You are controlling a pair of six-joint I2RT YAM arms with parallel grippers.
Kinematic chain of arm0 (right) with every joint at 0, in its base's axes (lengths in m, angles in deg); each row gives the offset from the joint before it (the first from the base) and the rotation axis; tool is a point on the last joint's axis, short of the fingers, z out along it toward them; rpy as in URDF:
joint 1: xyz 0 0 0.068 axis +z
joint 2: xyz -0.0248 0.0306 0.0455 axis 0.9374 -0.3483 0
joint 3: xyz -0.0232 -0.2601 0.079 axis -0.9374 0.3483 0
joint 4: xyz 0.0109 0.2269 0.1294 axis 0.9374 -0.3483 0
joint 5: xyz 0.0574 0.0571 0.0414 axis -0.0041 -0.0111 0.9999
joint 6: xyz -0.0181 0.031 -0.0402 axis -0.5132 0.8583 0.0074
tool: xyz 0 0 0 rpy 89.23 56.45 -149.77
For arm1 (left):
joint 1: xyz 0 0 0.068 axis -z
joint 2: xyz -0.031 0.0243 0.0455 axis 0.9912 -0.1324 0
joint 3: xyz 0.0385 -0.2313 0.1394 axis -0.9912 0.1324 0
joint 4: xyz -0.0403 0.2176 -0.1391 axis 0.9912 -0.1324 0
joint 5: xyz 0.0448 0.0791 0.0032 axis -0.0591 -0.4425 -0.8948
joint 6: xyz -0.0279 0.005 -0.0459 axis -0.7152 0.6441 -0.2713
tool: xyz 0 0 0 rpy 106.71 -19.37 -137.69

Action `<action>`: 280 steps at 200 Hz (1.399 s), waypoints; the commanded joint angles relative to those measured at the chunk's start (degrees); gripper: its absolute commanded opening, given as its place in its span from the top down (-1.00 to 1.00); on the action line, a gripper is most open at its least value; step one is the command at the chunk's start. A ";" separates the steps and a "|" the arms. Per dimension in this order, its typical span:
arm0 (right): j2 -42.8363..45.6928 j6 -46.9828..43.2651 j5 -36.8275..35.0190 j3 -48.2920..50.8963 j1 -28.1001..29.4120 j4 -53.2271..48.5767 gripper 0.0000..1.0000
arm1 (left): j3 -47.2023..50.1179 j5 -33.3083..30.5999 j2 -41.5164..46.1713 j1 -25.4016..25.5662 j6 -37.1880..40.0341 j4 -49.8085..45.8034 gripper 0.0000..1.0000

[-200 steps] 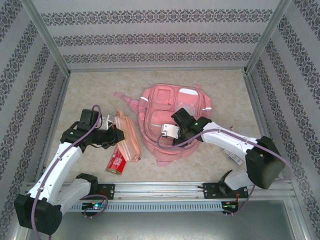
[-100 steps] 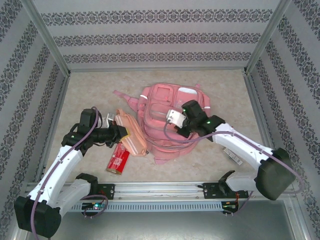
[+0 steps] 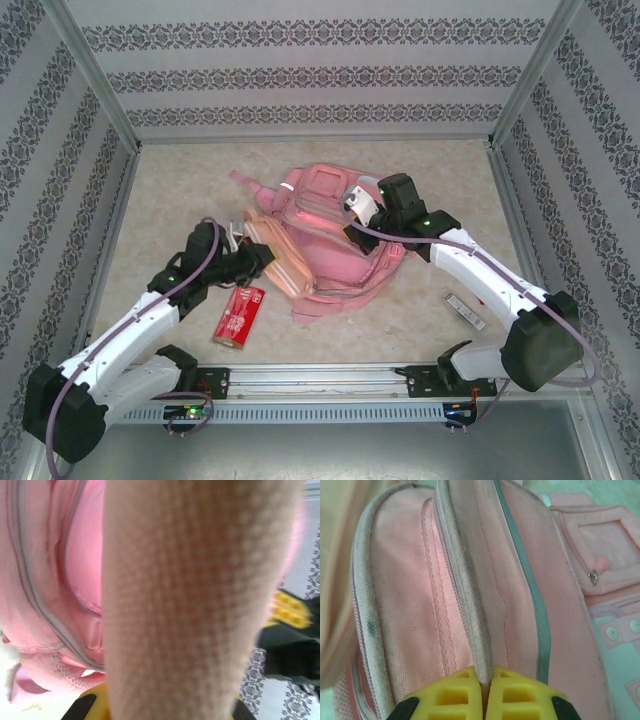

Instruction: Pack the student bag

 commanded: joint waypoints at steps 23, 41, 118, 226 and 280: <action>1.32 5.33 10.19 -5.89 -1.07 4.49 1.00 | -1.12 -4.12 -9.91 2.65 -3.92 12.30 1.00; 1.08 5.90 10.93 -6.87 -1.11 4.50 1.00 | -1.52 -4.22 -14.33 3.46 -5.85 20.01 1.00; 0.00 7.64 12.64 -9.81 -0.98 4.87 1.00 | -9.42 -7.25 -36.48 7.70 -6.19 43.55 0.98; 0.65 9.15 11.31 -5.22 -4.09 6.31 1.00 | -17.52 -1.10 -37.32 9.88 -1.09 39.29 1.00; -1.14 11.42 14.07 -5.23 -3.76 9.49 1.00 | -17.04 0.51 -46.48 10.90 -2.67 47.72 1.00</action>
